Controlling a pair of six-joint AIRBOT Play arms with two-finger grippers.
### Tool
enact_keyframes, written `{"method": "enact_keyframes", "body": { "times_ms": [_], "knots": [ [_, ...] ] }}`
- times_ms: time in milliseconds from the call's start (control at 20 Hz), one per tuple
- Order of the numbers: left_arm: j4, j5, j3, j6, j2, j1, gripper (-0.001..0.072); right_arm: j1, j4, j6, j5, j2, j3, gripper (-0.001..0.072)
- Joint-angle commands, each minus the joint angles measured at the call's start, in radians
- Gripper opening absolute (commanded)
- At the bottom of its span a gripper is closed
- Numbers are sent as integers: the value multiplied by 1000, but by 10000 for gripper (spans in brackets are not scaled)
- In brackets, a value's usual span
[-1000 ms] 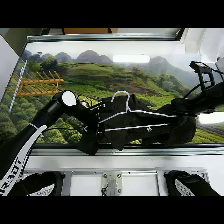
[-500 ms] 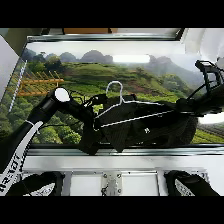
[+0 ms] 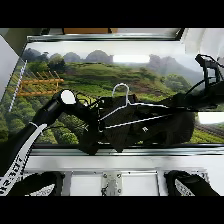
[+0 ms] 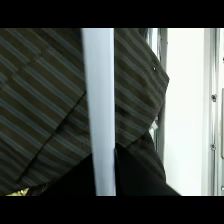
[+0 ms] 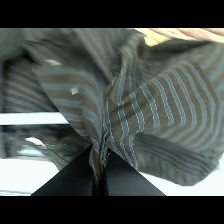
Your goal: Fold the clothes and pants, and hang the long-sleeved shirts on hangers.
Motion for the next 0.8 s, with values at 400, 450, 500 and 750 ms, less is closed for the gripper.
{"method": "enact_keyframes", "body": {
  "times_ms": [400,450,500,750],
  "knots": [
    [-5,89,0,5,-1,-58,14,170,215,57,-200,-26,2,21],
    [-5,89,0,5,-1,-59,15,204,243,64,-228,-36,2,21],
    [-5,90,0,5,-1,-59,15,235,260,79,-257,-46,2,21],
    [-5,89,0,5,-1,-58,15,369,273,125,-341,-83,3,21]
  ]
}}
